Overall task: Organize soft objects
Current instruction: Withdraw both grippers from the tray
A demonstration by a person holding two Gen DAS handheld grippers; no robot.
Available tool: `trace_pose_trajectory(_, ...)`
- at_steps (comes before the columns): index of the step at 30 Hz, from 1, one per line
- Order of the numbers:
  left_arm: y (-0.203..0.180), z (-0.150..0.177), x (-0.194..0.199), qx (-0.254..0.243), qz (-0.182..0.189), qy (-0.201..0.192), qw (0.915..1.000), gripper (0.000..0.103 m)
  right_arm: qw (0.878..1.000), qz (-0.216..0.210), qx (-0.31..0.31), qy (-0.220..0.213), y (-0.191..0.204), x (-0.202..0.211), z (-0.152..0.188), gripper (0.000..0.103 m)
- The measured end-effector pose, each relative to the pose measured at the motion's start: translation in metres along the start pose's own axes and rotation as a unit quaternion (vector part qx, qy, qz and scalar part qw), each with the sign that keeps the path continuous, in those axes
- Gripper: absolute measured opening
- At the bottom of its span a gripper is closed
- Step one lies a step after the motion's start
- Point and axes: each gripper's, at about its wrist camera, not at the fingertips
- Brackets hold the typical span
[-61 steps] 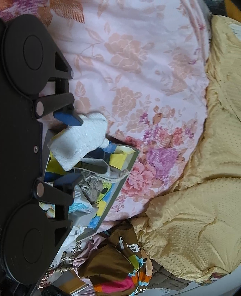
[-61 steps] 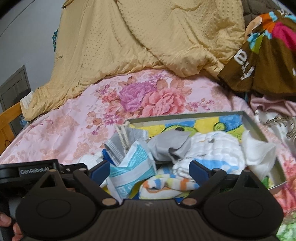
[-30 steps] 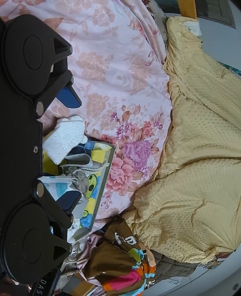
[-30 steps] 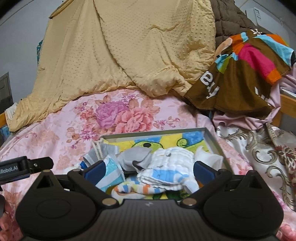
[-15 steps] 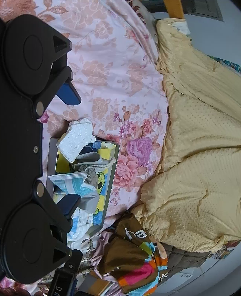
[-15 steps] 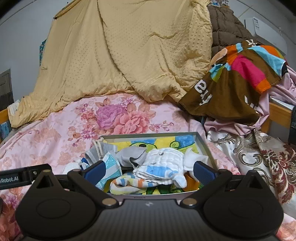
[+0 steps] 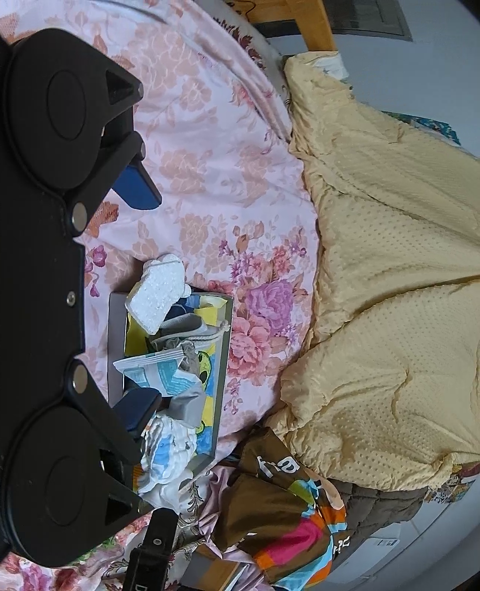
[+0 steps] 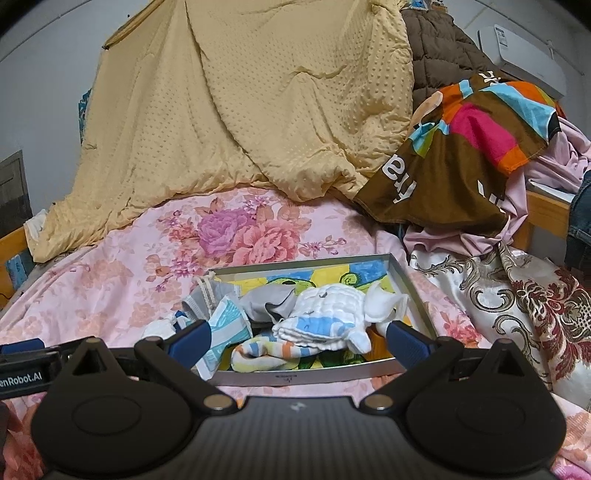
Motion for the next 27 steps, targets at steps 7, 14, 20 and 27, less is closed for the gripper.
trace_pose_trajectory(7, 0.000, 0.008, 0.017, -0.012, -0.011, -0.006, 0.9998, 0.102, 1.000, -0.004, -0.005, 0.005, -0.002, 0.013, 0.009, 0.103)
trace_pose_trajectory(14, -0.001, 0.016, 0.037, -0.011, -0.014, -0.011, 0.9998, 0.102, 1.000, -0.001, 0.000, 0.001, -0.001, 0.031, 0.021, 0.103)
trace_pose_trajectory(20, -0.003, 0.027, 0.051, -0.007, -0.016, -0.006, 0.9998, 0.102, 1.000, 0.003, 0.002, -0.003, -0.004, 0.045, 0.028, 0.103)
trace_pose_trajectory(27, -0.012, 0.033, 0.073, -0.018, -0.018, -0.019, 0.9995, 0.102, 1.000, 0.002, 0.002, -0.005, -0.009, 0.062, 0.038, 0.103)
Point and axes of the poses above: each gripper's, at about its wrist camera, not at the fingertips, and x roughly against the way its jaws point, y to its left, z to its underside, and after that the axes turned 13 degrees about y, right-handed
